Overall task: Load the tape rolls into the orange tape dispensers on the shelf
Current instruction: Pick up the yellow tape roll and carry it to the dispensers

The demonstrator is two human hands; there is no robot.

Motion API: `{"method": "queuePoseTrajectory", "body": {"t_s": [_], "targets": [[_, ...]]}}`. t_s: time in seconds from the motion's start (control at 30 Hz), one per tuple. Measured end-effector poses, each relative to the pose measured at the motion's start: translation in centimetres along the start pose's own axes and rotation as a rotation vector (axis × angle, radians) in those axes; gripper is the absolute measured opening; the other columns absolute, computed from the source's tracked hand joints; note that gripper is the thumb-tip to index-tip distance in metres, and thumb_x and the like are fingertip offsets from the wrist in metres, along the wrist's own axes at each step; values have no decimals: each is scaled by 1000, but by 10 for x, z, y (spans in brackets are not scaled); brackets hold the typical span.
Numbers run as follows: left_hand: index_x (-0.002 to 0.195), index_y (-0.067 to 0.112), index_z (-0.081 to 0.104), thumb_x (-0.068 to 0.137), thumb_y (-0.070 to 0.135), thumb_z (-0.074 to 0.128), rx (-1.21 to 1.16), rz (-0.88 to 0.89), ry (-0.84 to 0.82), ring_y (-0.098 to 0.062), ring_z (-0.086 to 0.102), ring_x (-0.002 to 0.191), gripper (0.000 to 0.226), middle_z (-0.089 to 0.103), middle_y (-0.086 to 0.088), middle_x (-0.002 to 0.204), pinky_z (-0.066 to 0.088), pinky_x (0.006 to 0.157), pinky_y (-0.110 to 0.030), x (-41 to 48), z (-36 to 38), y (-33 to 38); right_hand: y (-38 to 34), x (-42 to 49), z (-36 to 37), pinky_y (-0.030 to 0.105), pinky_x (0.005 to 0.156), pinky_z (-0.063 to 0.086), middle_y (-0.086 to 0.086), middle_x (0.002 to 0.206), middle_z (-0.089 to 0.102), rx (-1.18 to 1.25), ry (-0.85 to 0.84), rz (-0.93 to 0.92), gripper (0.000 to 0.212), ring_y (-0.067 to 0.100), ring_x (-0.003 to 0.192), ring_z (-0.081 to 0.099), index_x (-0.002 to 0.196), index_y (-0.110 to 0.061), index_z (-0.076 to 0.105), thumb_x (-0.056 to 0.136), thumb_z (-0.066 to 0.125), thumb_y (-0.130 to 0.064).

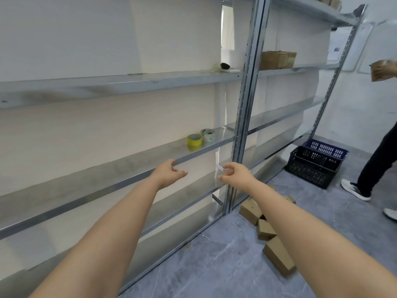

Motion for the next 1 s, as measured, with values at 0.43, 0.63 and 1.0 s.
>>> {"method": "queuePoseTrajectory", "body": {"t_s": [0.43,0.63,1.0], "targets": [[149,14,19,78,32,72,-49,62,51,-22,53,112,90,53,-8,124,40,94,-28,198,-14,40,-13,218,-33,27,87,41,10,123,57,59,5,-39,57,16,100,51,133,-13,41,83,65,-22],[149,14,17,75,34,75,-89,-24,76,-26,46,128,97,41,-8,144,38,108,-35,264,-3,19,12,292,1,30,92,43,9,129,50,81,-70,4,74,24,114,53,142,-15,28,81,67,-26],[151,19,8,67,41,79,-184,-213,191,-22,26,143,111,20,-7,156,27,117,-40,378,32,-21,36,439,39,35,112,31,11,149,34,30,-237,-67,82,24,137,34,143,-8,24,76,71,-16]]}}
Point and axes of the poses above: each hand's wrist, its own x-axis towards the middle knuckle, its own z-axis out of the palm, y = z × x, the point moved 5 cm from there along x, towards the middle knuckle
